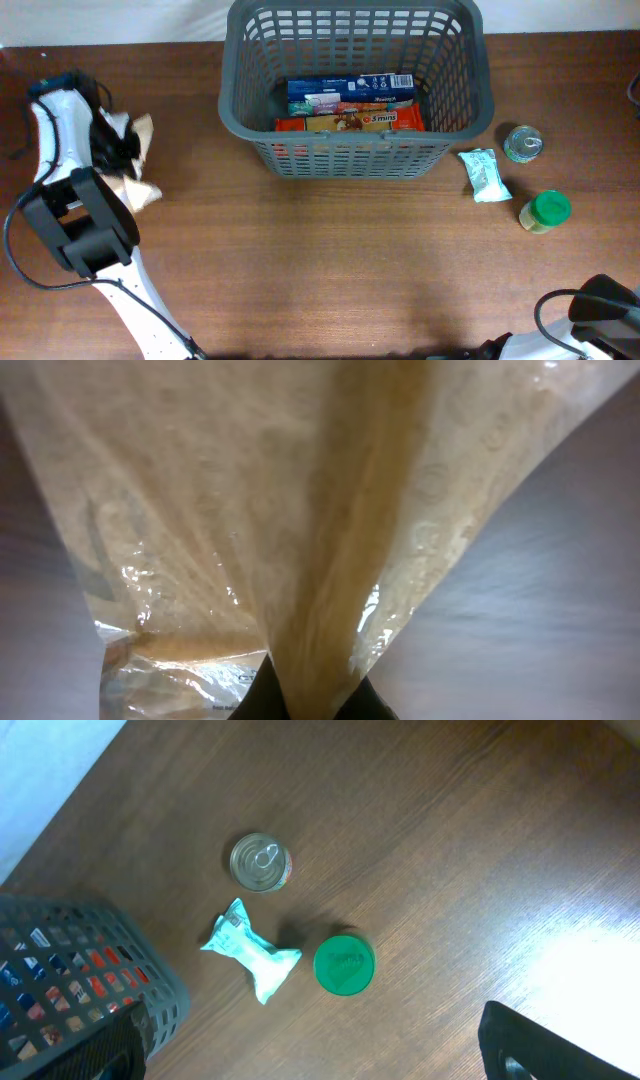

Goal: Pack container
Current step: 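Carry the flour bag into the basket and release it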

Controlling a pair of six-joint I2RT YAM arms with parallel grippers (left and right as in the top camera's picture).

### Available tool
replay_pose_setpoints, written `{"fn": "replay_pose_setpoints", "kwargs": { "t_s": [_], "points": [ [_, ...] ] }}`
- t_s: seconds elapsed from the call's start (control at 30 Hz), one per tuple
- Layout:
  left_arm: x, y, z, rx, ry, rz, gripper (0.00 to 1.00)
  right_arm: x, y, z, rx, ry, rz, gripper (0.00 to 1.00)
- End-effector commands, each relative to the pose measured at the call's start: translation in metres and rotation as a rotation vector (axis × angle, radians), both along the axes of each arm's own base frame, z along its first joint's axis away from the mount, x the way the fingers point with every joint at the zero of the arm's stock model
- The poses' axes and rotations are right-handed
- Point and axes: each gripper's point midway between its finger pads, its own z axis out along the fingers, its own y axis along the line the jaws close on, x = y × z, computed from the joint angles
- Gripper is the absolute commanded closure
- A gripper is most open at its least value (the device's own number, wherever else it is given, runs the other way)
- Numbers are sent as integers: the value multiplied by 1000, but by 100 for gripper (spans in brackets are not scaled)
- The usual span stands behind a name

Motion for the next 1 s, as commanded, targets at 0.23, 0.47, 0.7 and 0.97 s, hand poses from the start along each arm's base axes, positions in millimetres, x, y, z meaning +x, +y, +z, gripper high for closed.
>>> {"fn": "replay_pose_setpoints", "kwargs": {
  "t_s": [0.23,0.47,0.7,0.97],
  "points": [
    [54,-67,298,230,-824,-425,98,1,-1,0,6,-5,-7,1],
    [11,-209,410,425,-1140,-1093,99,1,-1,0,6,-5,-7,1],
    [-11,-341,389,363,-1174,-1587,98,1,-1,0,6,-5,-7,1],
    [30,-410,267,172,-916,-1731,99,1,-1,0,6,-5,-7,1]
  ]
}}
